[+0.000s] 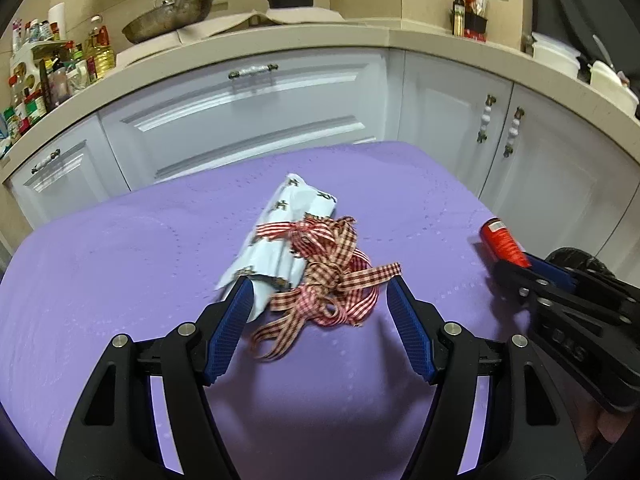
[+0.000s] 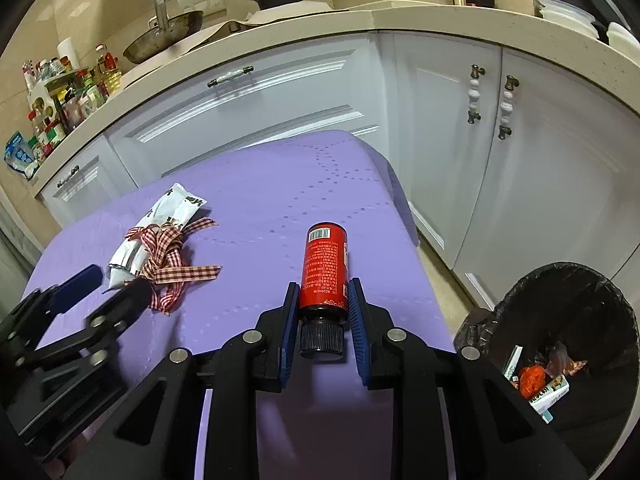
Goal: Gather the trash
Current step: 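Grasp the checked ribbon with left tool while right tool holds the red bottle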
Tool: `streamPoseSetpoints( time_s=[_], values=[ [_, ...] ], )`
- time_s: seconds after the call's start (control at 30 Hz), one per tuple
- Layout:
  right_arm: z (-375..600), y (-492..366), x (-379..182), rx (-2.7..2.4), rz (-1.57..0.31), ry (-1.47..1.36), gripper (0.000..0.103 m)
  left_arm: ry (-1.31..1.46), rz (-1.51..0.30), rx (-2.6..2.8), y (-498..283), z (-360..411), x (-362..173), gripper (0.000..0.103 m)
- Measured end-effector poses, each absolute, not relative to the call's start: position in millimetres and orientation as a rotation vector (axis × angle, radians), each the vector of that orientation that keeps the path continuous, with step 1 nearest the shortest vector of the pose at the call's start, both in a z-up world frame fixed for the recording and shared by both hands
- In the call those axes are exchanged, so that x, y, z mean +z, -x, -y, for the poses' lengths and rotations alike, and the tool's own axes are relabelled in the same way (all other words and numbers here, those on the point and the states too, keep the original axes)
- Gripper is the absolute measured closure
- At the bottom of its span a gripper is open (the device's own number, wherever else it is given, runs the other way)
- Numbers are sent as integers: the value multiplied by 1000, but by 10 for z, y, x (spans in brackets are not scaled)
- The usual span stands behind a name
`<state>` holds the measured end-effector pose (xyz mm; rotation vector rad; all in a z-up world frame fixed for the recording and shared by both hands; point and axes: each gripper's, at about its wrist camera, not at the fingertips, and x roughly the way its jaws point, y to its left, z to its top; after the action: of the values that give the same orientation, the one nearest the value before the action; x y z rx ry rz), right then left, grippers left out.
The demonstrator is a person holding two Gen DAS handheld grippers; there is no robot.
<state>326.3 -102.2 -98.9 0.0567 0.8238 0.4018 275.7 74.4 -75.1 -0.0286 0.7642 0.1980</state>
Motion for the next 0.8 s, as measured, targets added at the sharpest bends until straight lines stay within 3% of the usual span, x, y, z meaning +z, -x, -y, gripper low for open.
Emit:
streamPoseSetpoints(
  time_s=[0.17, 0.3, 0.4, 0.57, 0.6, 0.8],
  values=[
    [1081, -3275, -996, 409, -824, -74, 78, 36, -807, 187, -2867, -716, -845, 52],
    [1089, -3267, -992, 412, -822, -80, 78, 31, -819, 171, -2873, -693, -874, 79],
    [1081, -3260, -986, 413, -820, -77, 78, 20, -812, 158, -2836, -680, -862, 87],
    [1090, -3257, -986, 412, -819, -77, 78, 26, -801, 162, -2758, -738, -849, 92],
    [1088, -3254, -987, 411, -819, -76, 78, 32, -798, 168, -2736, -771, -842, 98],
    [1076, -3222, -997, 408, -819, -70, 78, 50, -786, 186, -2623, -898, -792, 101]
  ],
)
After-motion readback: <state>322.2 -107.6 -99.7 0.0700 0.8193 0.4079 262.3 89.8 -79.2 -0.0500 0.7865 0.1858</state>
